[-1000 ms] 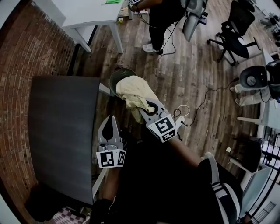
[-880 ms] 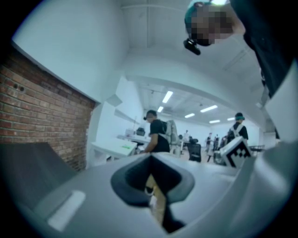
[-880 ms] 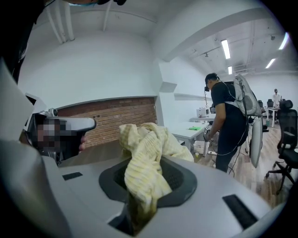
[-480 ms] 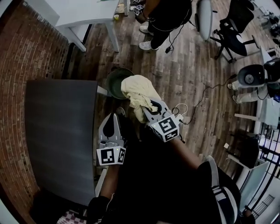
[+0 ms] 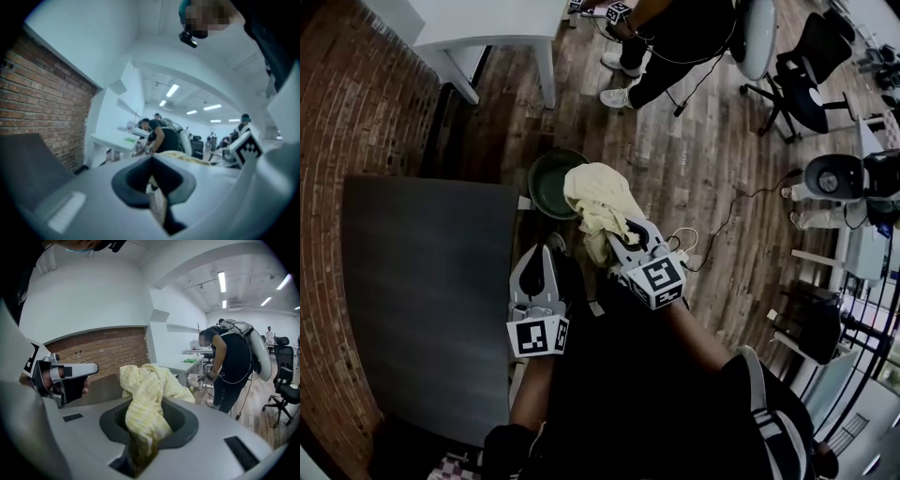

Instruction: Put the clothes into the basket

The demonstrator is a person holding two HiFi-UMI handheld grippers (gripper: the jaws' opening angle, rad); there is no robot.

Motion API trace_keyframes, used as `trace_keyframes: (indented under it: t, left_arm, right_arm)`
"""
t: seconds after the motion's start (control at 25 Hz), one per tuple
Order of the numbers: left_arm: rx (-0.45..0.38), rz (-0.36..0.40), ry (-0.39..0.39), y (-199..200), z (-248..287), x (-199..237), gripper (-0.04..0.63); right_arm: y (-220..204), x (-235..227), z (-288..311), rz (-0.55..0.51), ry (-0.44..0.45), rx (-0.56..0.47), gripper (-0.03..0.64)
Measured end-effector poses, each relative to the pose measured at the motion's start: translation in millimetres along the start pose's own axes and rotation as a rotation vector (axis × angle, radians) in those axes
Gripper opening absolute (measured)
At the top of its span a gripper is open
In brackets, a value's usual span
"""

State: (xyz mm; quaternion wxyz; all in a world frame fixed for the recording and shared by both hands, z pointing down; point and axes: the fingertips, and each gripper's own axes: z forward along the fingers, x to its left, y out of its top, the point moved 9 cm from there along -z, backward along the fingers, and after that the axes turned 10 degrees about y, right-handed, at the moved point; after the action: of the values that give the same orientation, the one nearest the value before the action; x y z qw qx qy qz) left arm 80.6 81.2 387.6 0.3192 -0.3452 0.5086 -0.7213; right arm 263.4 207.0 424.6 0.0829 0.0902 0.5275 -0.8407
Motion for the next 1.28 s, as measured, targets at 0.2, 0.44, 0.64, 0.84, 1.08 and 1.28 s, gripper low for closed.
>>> trace_keyframes:
  t: [0.2,0.44,0.64,0.84,1.08,1.28]
  left_arm:
    - [0.018,0.001,0.009,-6,30,23,0.005]
    - [0.042,-0.014,0.03,-26,62,46,0.005]
    - [0.083,-0.031,0.018,-52,82,51,0.005]
    - [0.104,-0.057,0.018,-74,96,52,0.005]
    - [0.13,-0.068,0.016,-91,109,59,0.005]
    - [0.134,-0.076,0.018,-100,117,71,0.005]
  right_arm:
    - [-4,-16,44,0.024,0.007,0.026,0.089]
    - [-14,-37,83,0.058,0.004,0.051,0.089]
    - [-33,-52,117,0.094,-0.009,0.068,0.089]
    - [-56,-67,146,0.118,-0.018,0.094,0.089]
    - [-92,-85,183,0.137,-0.026,0.155,0.09]
    - [-118,-95,211,0.156,-0.043,0.189,0.089]
